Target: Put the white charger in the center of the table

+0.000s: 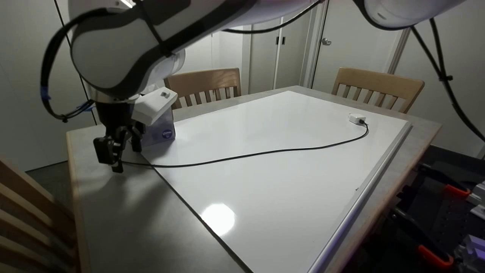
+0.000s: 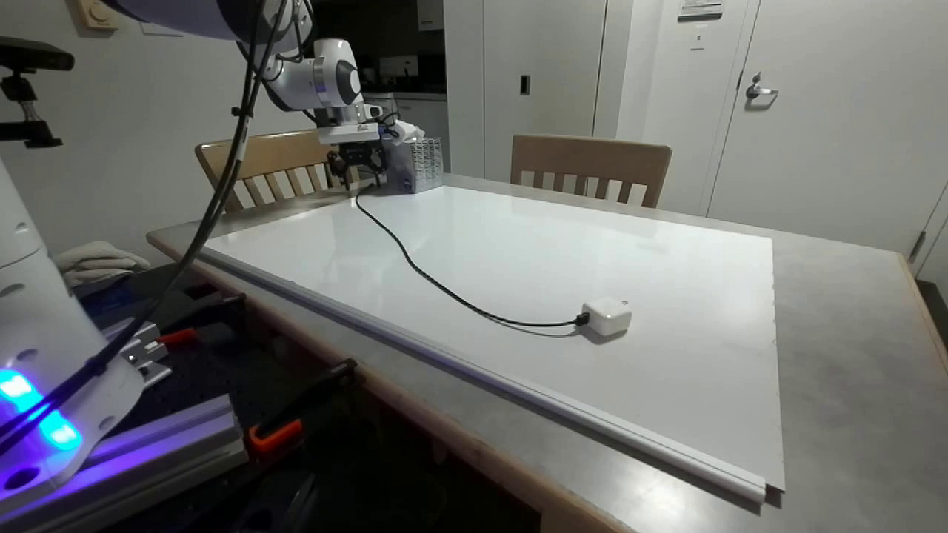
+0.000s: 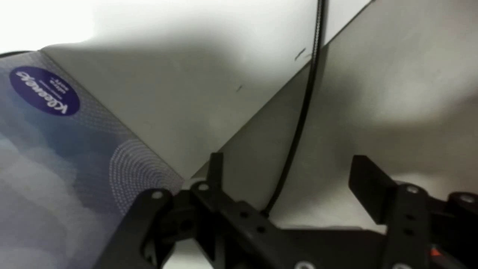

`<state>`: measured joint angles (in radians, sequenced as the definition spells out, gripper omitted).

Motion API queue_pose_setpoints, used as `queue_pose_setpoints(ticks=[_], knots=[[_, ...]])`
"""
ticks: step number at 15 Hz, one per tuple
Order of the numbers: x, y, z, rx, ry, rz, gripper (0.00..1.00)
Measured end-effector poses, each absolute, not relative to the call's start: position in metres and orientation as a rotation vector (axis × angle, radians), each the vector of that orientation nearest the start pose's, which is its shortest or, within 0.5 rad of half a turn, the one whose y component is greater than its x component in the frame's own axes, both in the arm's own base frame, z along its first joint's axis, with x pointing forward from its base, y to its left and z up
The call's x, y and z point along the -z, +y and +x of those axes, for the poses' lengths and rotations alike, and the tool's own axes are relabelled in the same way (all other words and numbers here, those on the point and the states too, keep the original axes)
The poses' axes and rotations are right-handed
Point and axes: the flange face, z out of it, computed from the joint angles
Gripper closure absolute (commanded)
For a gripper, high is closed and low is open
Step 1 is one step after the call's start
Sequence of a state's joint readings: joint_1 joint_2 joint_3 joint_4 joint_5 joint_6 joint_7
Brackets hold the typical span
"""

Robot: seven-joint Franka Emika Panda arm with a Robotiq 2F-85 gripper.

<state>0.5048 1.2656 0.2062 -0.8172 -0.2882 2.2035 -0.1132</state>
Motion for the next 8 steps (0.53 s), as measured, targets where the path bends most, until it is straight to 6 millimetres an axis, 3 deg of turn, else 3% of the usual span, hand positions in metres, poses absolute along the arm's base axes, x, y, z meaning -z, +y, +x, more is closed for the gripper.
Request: queue_pose_setpoints(ticks=[3, 4, 6, 8], knots=[[-0.1445, 0.4549, 0.6641, 0.239, -1.267, -2.879, 0.14], [-0.1449, 0.4548, 0.6647, 0.243, -1.270, -2.878, 0.26], [-0.1449, 0.4548, 0.6657, 0.248, -1.276, -2.874, 0.37], [-0.1440, 0.4549, 0.6666, 0.253, -1.281, -2.870, 0.42]])
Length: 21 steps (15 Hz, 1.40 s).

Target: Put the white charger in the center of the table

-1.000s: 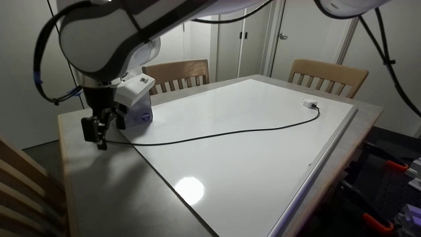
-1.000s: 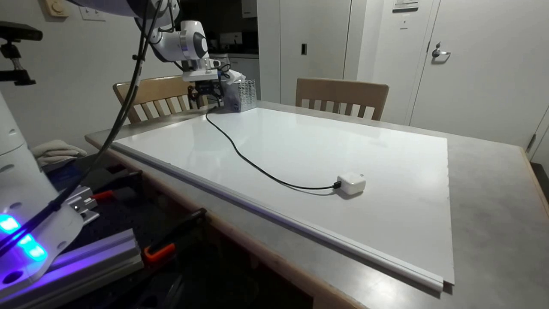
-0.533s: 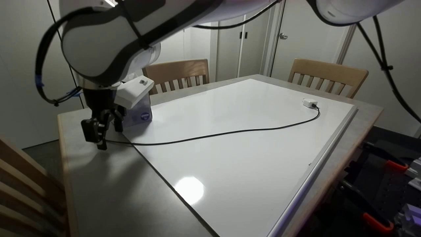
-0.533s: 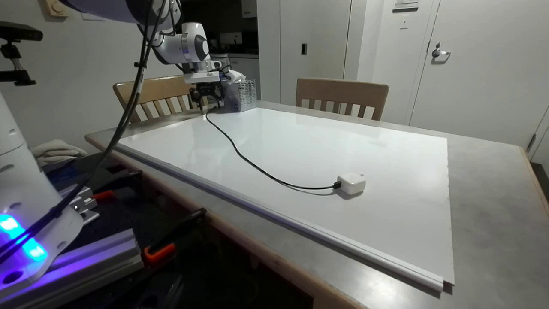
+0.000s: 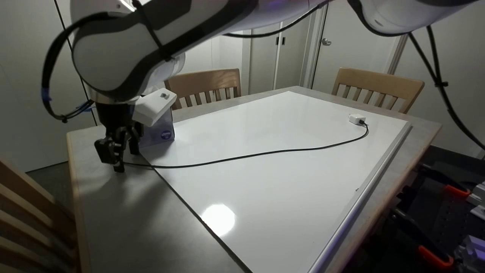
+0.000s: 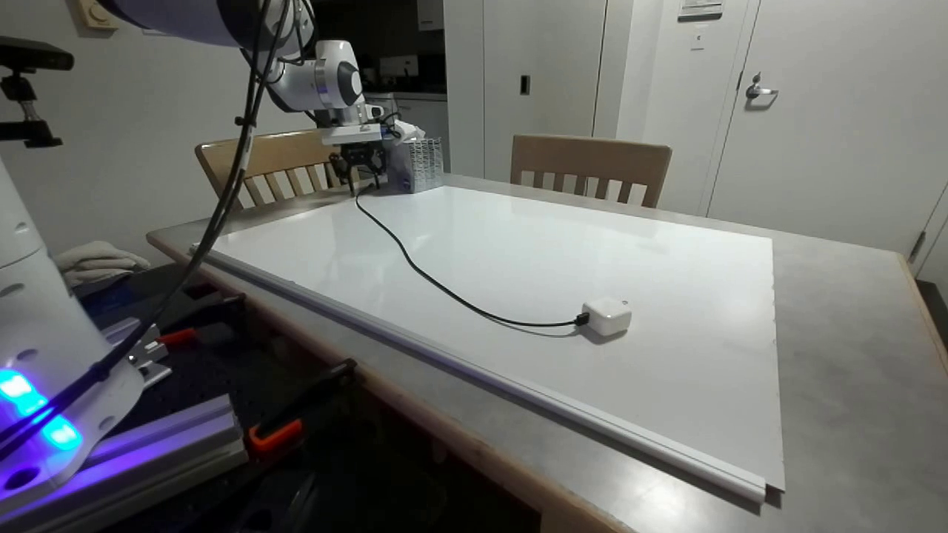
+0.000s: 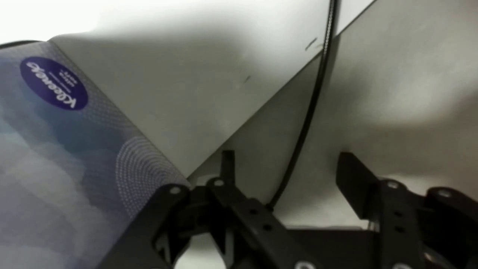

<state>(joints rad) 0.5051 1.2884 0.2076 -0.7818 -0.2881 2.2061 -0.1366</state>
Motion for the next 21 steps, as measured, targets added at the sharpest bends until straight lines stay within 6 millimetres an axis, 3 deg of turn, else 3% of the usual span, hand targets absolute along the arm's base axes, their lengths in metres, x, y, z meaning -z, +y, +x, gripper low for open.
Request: queue_pose_setpoints(ticks=[2, 4, 5, 10, 11, 12, 13, 16, 21], knots=[[-0.146, 0.456, 0.667, 0.262, -1.283, -2.862, 0.42], [-0.146, 0.457, 0.668, 0.266, -1.287, -2.860, 0.60], [-0.146, 0.457, 0.668, 0.266, -1.288, -2.859, 0.75], [-0.148, 0.458, 0.668, 0.270, -1.295, -2.853, 0.59], [-0.147, 0.458, 0.668, 0.270, -1.296, -2.852, 0.62], [-0.147, 0.458, 0.668, 0.270, -1.297, -2.851, 0.77], [-0.147, 0.458, 0.668, 0.270, -1.297, -2.850, 0.84], [-0.147, 0.461, 0.666, 0.269, -1.300, -2.839, 0.99], [-0.147, 0.466, 0.664, 0.268, -1.312, -2.803, 0.99]])
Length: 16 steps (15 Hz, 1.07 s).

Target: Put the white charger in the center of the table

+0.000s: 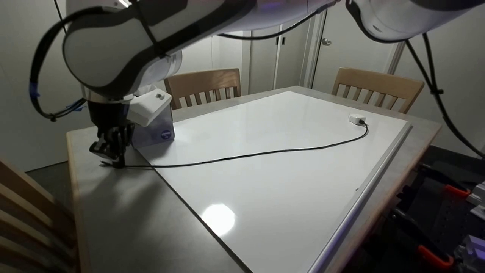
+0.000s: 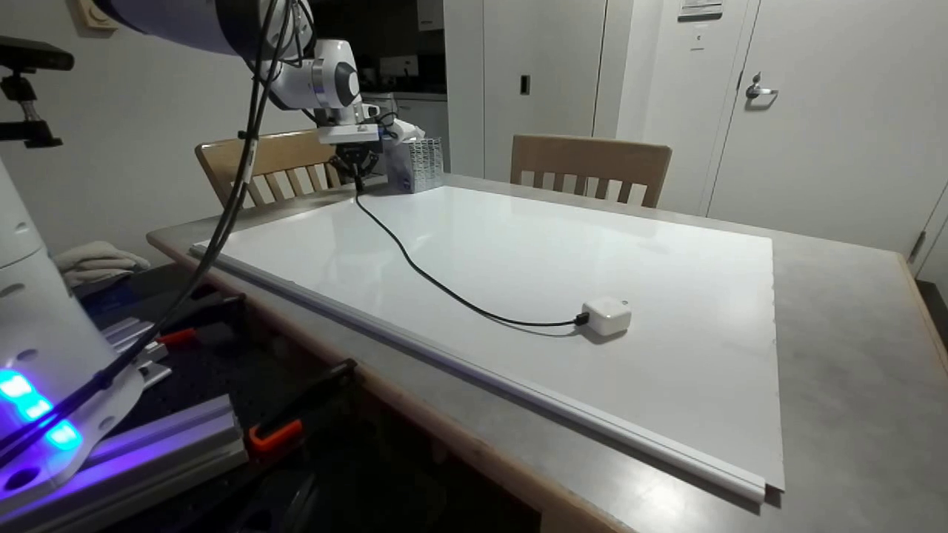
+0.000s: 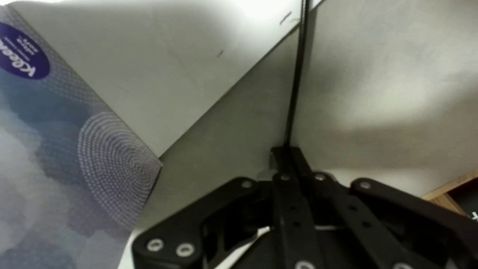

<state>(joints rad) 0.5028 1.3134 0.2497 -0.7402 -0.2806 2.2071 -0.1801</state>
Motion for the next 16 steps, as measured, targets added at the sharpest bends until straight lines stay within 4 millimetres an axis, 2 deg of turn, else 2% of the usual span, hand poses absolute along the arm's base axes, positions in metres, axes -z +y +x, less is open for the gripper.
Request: queue_pose_setpoints(ticks=[6, 10, 16], knots=[[-0.147, 0.464, 0.666, 0.257, -1.302, -2.776, 0.99], [-0.151, 0.465, 0.661, 0.166, -1.272, -2.770, 0.99], [-0.176, 0.457, 0.658, -0.019, -1.236, -2.832, 0.99]])
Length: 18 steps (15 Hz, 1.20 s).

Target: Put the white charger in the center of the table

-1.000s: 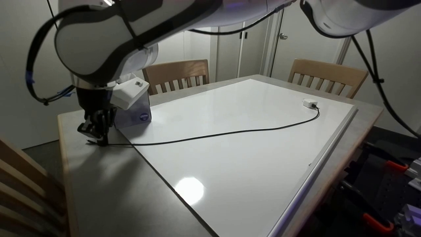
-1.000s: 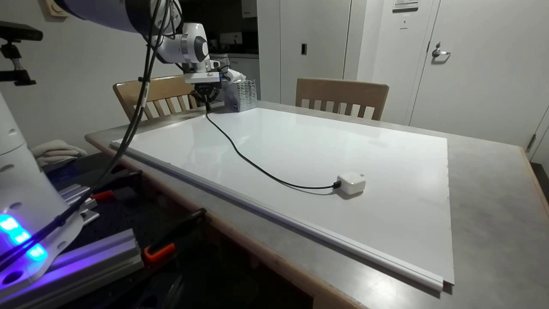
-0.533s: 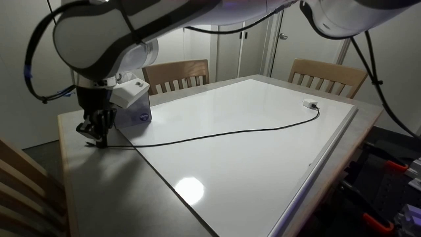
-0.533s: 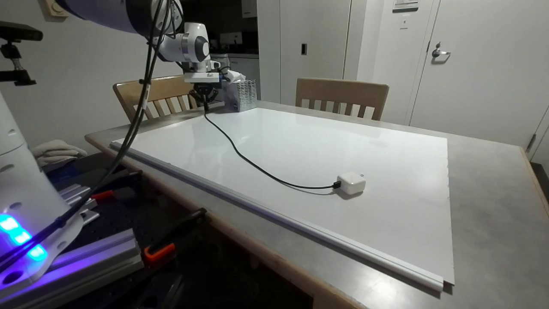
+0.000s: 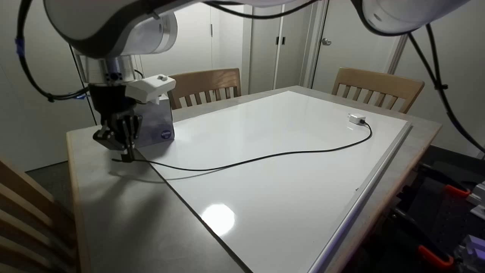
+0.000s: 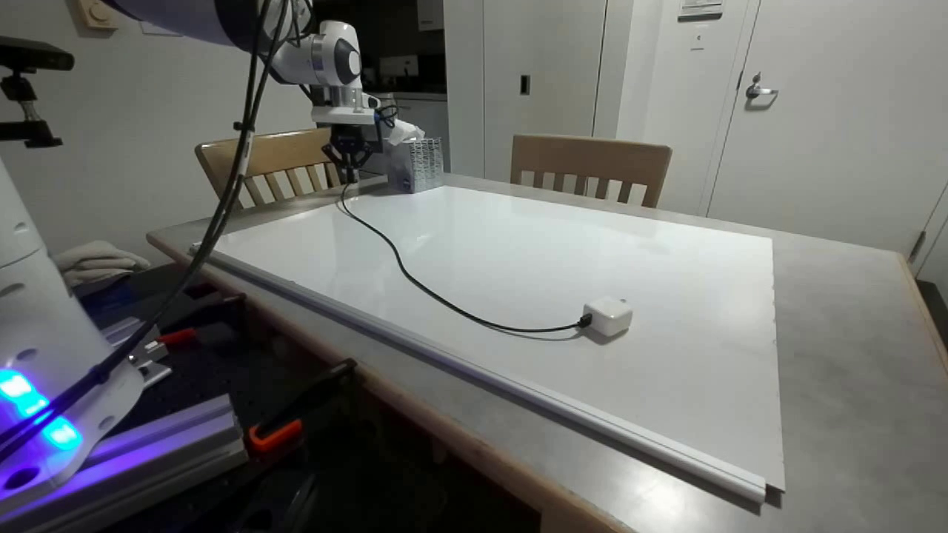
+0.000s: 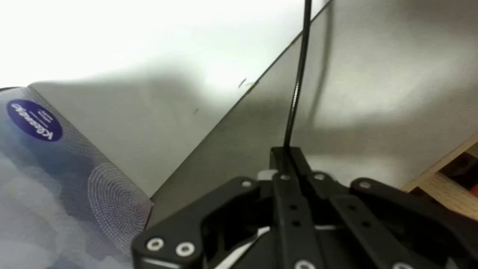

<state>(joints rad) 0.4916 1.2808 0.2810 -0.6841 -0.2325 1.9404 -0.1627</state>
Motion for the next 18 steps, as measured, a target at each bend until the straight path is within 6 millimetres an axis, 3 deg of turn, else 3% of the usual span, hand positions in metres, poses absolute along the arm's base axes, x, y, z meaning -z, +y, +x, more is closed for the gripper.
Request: queue_pose_setpoints(ticks=[5, 12, 18], knots=[[-0.204, 0.453, 0.654, -0.116, -1.188, -2.885, 0.99], [-0.215, 0.450, 0.644, -0.225, -0.998, -3.059, 0.99], [-0.209, 0.452, 0.636, -0.216, -0.558, -3.255, 0.99]])
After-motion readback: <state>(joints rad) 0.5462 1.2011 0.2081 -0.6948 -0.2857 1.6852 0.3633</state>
